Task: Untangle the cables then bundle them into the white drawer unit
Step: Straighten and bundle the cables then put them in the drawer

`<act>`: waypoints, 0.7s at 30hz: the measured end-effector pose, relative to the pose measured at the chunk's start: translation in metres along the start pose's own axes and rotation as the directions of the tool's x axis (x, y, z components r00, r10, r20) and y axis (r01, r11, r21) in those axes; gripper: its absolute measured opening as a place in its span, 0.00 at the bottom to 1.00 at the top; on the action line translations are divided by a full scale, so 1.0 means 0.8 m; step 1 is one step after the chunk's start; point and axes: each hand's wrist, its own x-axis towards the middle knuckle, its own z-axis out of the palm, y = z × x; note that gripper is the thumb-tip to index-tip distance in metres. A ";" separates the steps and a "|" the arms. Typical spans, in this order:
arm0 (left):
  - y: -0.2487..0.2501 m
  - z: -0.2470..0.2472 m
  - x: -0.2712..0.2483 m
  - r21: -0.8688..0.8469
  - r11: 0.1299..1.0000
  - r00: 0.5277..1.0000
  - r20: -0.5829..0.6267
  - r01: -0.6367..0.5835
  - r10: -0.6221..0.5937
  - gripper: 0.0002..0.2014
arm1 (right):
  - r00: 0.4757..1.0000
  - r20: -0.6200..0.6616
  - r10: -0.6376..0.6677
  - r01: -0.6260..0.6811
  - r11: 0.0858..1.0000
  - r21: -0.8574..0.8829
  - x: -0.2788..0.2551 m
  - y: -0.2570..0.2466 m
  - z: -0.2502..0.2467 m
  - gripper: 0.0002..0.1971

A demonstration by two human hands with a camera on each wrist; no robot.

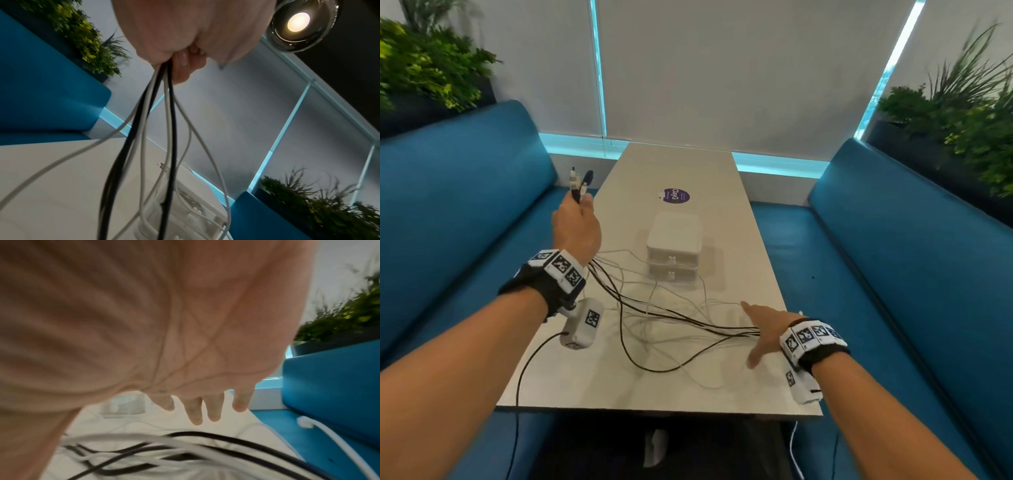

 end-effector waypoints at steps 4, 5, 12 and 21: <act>0.011 0.013 -0.012 -0.023 0.999 0.999 0.046 -0.026 0.027 0.17 | 0.995 0.040 -0.091 0.089 0.995 0.038 0.001 -0.025 -0.011 0.69; 0.011 0.016 -0.015 -0.022 0.999 0.998 0.057 -0.031 0.032 0.17 | 0.993 0.050 -0.105 0.103 0.994 0.046 0.002 -0.031 -0.016 0.68; 0.009 0.018 -0.027 -0.013 1.000 0.996 0.079 -0.027 0.028 0.15 | 0.972 -0.227 0.066 -0.139 0.937 -0.321 -0.010 -0.043 -0.048 0.25; 0.021 0.038 -0.047 -0.133 0.991 0.989 0.143 -0.011 0.030 0.17 | 0.732 -0.576 -0.365 0.569 0.792 0.221 -0.003 -0.120 -0.055 0.44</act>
